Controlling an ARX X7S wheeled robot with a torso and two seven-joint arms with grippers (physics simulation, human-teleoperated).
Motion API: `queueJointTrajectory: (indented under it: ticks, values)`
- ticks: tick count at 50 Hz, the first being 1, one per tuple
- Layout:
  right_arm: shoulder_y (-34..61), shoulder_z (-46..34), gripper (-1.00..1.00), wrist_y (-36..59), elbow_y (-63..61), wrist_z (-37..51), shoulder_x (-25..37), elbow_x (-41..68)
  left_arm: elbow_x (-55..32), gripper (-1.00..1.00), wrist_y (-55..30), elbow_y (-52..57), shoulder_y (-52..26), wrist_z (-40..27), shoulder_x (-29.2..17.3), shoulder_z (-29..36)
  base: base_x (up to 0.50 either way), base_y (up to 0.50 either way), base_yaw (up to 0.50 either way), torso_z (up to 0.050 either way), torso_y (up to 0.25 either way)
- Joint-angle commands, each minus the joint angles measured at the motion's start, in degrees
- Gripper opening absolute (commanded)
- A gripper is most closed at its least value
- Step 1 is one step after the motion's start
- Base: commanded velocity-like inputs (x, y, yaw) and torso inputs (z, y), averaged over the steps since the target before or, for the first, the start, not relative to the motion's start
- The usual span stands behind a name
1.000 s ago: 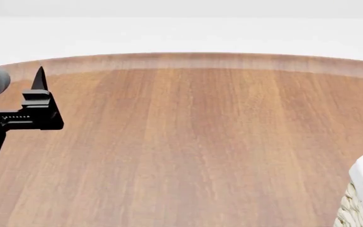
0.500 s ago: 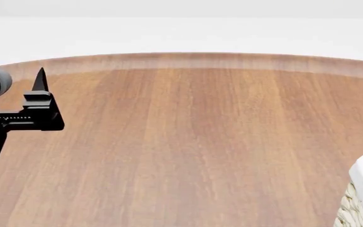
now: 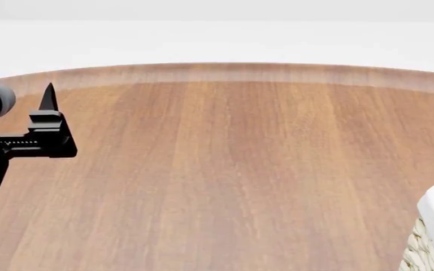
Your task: Pick the milk and place it in the basket.
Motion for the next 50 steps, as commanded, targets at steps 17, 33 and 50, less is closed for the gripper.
queueJointTrajectory:
  ticks: [17, 33, 50]
  values:
    - [-9.06, 3.48, -1.00, -4.56, -0.09, -6.70, -2.73, -9.78, 0.01, 1.00, 1.03, -0.62, 0.52, -0.25, -0.68, 0.52, 0.00, 0.00, 0.00, 0.001, 0.001]
    - [-10.53, 2.29, -1.00, -5.86, 0.94, -8.26, -3.72, -12.14, -0.39, 1.00, 1.20, -0.64, 0.74, -0.41, -1.03, 0.47, 0.00, 0.00, 0.00, 0.001, 0.001]
    - [-13.72, 2.78, -1.00, -6.70, 2.94, -8.06, -4.94, -13.29, -0.49, 1.00, 1.78, -1.10, 1.02, -0.55, -1.28, 0.63, 0.00, 0.00, 0.00, 0.001, 0.001]
